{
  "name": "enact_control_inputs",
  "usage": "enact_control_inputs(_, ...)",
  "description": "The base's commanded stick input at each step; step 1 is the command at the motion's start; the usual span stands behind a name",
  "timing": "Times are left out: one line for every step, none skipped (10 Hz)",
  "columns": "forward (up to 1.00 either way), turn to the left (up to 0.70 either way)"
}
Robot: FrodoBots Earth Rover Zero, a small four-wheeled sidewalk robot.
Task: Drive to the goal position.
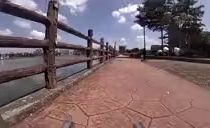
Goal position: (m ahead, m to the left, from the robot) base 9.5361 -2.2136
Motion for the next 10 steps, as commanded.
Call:
enact_control_inputs(0.70,-0.09)
enact_control_inputs(0.70,-0.24)
enact_control_inputs(0.70,-0.27)
enact_control_inputs(0.70,-0.27)
enact_control_inputs(0.70,-0.27)
enact_control_inputs(0.70,-0.27)
enact_control_inputs(0.70,-0.27)
enact_control_inputs(0.55,-0.31)
enact_control_inputs(0.31,-0.37)
enact_control_inputs(0.07,-0.43)
